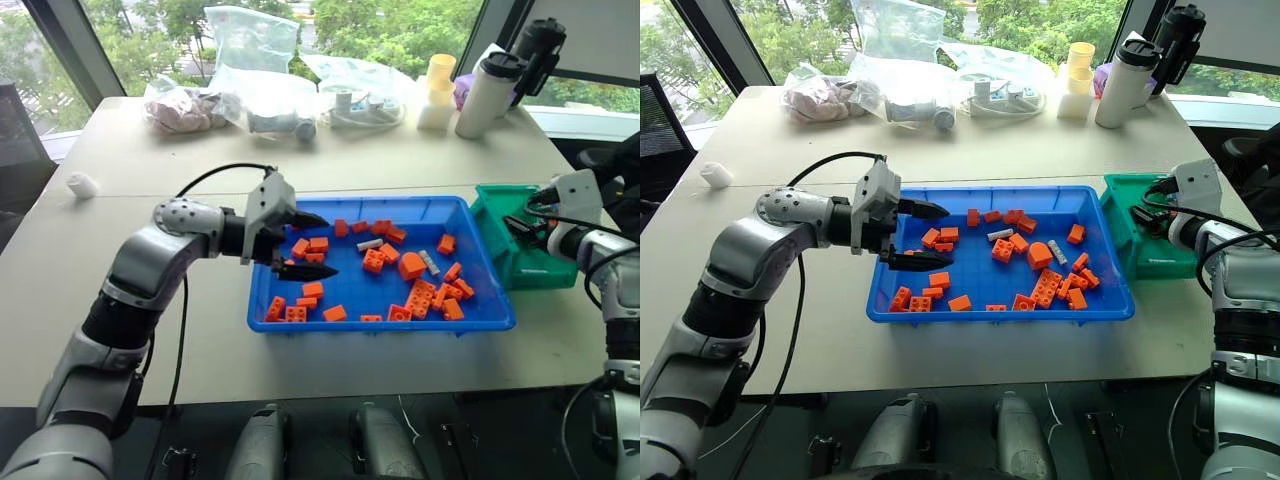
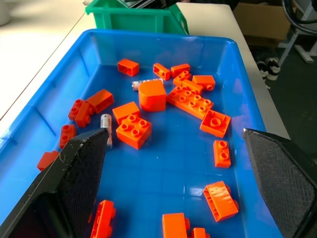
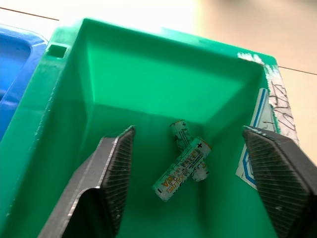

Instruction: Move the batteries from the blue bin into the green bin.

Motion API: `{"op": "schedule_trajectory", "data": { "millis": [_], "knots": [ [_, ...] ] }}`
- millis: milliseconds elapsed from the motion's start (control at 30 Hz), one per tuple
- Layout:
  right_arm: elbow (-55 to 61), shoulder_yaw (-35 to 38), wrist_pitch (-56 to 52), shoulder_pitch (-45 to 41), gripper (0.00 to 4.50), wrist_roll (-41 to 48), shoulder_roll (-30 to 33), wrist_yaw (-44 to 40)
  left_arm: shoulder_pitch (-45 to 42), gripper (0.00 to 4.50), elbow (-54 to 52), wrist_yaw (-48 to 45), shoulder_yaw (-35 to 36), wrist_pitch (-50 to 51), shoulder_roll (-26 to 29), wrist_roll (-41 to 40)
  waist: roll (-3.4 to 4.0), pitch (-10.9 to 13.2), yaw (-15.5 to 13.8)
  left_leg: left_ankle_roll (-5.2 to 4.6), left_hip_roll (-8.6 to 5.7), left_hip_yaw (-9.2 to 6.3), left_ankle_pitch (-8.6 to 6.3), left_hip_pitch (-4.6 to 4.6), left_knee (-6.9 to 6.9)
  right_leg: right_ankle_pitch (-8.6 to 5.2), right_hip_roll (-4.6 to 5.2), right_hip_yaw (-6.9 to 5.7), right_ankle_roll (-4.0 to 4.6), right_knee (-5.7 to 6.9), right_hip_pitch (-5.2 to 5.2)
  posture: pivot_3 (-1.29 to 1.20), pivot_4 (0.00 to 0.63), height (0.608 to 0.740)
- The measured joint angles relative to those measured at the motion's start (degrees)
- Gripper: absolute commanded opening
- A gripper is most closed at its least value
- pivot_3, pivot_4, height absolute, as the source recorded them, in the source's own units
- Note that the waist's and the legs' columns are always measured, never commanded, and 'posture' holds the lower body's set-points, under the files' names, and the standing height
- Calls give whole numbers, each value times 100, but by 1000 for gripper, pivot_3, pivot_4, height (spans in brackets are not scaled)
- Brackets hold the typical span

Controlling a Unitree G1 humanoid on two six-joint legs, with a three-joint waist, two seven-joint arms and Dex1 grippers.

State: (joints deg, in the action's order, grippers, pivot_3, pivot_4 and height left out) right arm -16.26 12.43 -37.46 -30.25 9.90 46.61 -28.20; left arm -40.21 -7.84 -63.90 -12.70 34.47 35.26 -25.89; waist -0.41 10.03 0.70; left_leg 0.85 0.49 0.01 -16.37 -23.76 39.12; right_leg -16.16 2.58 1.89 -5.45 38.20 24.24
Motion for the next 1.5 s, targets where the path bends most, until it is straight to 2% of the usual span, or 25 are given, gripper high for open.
{"op": "schedule_trajectory", "data": {
  "millis": [167, 267, 367, 500, 667, 1000, 1267, 1367, 1500],
  "knots": [
    [641, -82, -134, -625, 4468, 257, -71, -338, 13, 4500, 110, 23, 134, 2, 195, 44, 8, 3, 99, 0, 10, 2, 0, 8, -3, 0, -15, 12, 0, 6, 6, 0, 150, 740],
    [1525, -334, -598, -1256, 4468, 860, -501, -738, 29, 4500, 139, -23, 335, 16, 472, 35, 7, 2, 178, -1, 19, -15, 0, 15, -12, -1, -27, 12, 1, 10, 4, 0, 150, 740],
    [1787, -731, -1048, -1420, 4468, 1194, -970, -940, 165, 4500, 133, -101, 492, 74, 774, 28, 5, 2, 151, -1, 16, -14, -1, 14, -12, -1, -22, 12, 2, 10, 2, 0, 150, 740],
    [1770, -1320, -1181, -1341, 4468, 1216, -1104, -1252, 302, 4500, 71, -139, 648, 201, 993, -20, 5, 2, -3, -1, -4, -9, -1, 6, -4, 0, -1, 10, 1, 1, 0, 0, 150, 740],
    [1415, -2562, -538, -1223, 4468, 602, -806, -2048, 562, 4500, -142, -187, 849, 282, 1308, -89, 4, 3, -5, -1, -12, -8, -1, 1, 0, 0, 8, 9, 0, -3, 0, 0, 150, 740],
    [874, -2839, -312, -1573, 4468, 257, -738, -2828, 871, 4500, -420, -69, 935, 377, 1321, -113, 4, 3, 29, -1, -2, -10, -1, 2, -2, 0, -2, 7, 0, 1, 6, 0, 150, 740],
    [131, -3203, -197, -1839, 4468, -37, -1258, -3051, 875, 4500, -427, 39, 930, 380, 1204, -108, 4, 3, 28, -1, -3, -9, -1, 2, -2, 0, -1, 7, 0, 3, 7, 0, 150, 740],
    [-332, -3355, -121, -2028, 3635, -253, -1418, -3068, 883, 4500, -442, 44, 927, 380, 1191, -106, 4, 3, 29, 0, -4, -9, 0, 2, -2, 0, 0, 7, 0, 3, 7, 0, 150, 740],
    [-718, -3699, 127, -2258, 1765, -693, -1428, -3192, 906, 4500, -466, 72, 930, 385, 1190, -108, -1, 0, 23, 0, -5, -11, 0, 3, -2, 0, 1, 6, 0, 3, 6, 0, 150, 740]
  ]
}}
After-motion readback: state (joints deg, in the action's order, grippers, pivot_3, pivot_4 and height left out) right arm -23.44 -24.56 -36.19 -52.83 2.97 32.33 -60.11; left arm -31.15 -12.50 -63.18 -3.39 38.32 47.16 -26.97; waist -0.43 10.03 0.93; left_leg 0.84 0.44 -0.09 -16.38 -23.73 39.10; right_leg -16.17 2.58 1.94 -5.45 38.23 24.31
